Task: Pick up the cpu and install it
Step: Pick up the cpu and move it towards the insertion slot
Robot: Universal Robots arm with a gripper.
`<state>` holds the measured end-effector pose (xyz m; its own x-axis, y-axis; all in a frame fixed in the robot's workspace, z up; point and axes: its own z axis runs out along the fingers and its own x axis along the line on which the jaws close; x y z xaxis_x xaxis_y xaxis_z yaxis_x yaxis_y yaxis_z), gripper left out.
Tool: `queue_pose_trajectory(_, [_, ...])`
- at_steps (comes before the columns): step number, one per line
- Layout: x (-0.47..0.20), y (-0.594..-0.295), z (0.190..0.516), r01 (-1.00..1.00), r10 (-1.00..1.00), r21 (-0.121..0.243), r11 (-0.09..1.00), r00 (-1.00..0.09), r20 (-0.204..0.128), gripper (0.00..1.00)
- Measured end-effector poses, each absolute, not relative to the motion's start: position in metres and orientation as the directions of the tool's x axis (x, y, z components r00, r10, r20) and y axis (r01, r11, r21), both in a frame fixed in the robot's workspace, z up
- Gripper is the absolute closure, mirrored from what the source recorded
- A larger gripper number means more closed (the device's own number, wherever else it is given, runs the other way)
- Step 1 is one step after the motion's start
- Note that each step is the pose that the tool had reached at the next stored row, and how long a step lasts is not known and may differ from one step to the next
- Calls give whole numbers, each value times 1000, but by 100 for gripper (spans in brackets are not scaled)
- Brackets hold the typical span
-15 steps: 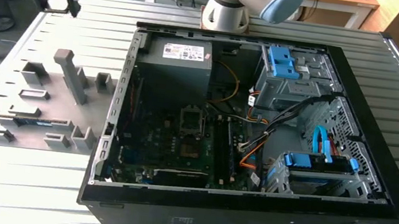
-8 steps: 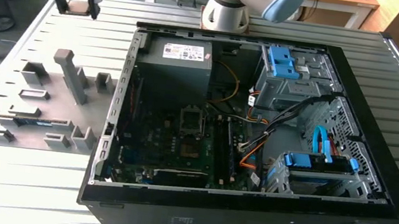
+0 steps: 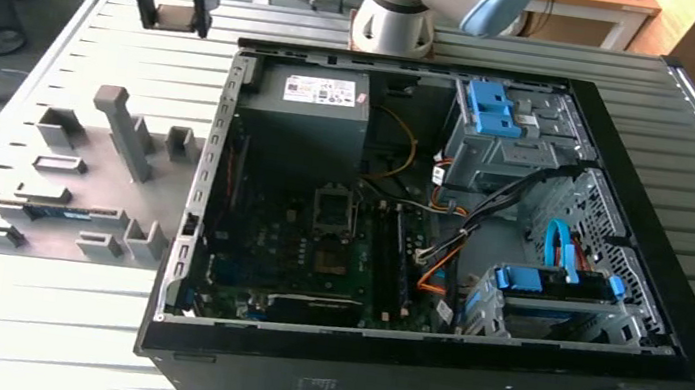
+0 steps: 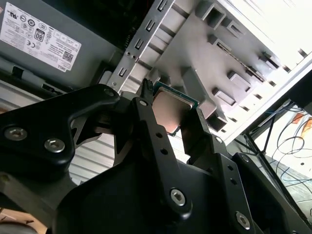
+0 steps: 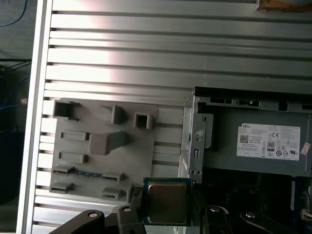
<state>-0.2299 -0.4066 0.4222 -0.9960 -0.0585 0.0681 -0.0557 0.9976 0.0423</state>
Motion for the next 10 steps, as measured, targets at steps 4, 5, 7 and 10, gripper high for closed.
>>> queue_pose_trajectory(4, [-215,-407,422,-56,-59,42,998,-996,69,53])
queue_pose_trajectory(5, [-211,-407,422,-56,-58,42,998,-996,69,53])
queue_pose_trajectory(7, [-203,-407,422,-56,-59,42,998,-996,70,53])
queue_pose_trajectory(10, [-191,-407,422,-56,-58,42,998,-996,71,53])
